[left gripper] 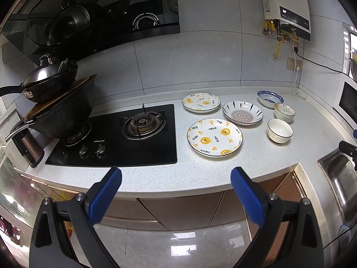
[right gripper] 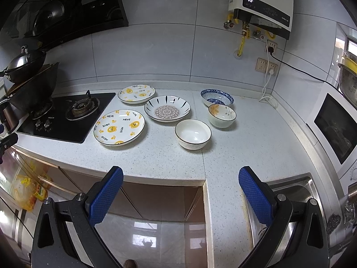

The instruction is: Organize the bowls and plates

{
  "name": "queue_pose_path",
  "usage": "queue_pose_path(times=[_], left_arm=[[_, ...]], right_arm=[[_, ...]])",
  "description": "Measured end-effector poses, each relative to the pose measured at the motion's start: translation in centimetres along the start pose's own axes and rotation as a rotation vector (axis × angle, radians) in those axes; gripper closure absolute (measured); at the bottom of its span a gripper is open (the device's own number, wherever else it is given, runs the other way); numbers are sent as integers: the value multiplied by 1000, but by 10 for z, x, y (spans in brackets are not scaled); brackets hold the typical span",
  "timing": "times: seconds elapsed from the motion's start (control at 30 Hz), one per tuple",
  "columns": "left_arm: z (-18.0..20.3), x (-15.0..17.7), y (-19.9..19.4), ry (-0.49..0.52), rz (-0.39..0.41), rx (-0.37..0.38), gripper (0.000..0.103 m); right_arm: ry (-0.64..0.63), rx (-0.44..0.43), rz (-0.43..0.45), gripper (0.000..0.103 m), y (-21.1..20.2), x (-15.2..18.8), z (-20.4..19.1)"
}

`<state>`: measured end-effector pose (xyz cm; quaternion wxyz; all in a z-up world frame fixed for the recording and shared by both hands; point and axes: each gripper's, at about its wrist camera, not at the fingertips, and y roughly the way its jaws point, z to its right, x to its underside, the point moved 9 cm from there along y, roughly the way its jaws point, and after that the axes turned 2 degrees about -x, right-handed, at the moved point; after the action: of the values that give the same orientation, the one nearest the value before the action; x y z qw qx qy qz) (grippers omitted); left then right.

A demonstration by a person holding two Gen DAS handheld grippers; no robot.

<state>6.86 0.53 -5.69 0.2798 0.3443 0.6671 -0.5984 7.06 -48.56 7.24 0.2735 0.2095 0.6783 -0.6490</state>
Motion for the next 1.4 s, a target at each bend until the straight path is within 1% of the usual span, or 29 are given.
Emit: queue_pose_path(times=[0.8, 1.4], left_arm=[[14, -5, 0, 21, 1, -2, 4], [13, -8, -2, 21, 1, -17, 4]], right_arm=[[10, -3, -2, 1, 5, -2, 11], [10, -14, 1, 1, 6, -1, 13]])
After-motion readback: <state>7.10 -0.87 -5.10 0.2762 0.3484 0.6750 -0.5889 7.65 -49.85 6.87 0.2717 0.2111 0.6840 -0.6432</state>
